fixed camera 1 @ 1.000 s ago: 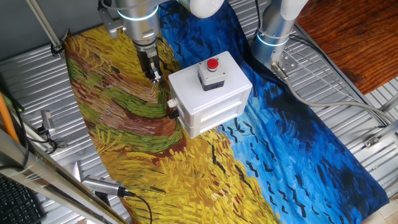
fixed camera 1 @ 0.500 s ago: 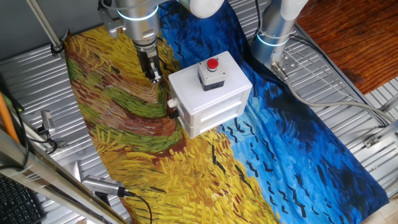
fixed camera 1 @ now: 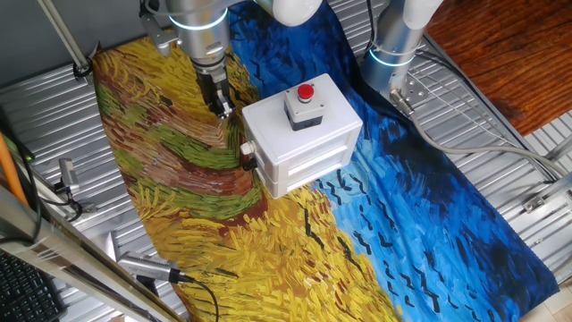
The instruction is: Take something out of a drawer
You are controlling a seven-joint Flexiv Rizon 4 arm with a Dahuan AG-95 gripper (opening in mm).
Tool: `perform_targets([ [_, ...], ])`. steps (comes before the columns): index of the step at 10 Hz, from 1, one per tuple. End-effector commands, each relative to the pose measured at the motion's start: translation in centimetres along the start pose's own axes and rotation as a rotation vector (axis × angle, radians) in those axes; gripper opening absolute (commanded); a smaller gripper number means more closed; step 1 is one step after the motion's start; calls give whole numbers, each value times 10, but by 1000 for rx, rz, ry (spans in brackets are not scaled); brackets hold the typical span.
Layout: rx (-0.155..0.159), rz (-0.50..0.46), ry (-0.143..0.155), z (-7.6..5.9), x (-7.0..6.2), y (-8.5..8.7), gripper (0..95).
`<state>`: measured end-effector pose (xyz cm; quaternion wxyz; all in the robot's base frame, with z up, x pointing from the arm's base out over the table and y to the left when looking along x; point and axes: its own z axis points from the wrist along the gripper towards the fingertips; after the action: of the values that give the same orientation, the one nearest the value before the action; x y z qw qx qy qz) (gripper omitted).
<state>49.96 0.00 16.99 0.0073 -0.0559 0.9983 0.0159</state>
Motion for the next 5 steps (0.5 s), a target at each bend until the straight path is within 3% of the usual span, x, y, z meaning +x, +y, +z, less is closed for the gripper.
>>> perform_targets([
  [1, -4, -79, 2, 0, 2, 0, 0],
  [3, -6, -48, 10, -2, 3, -4, 0],
  [5, -20, -109, 10, -2, 2, -30, 0],
])
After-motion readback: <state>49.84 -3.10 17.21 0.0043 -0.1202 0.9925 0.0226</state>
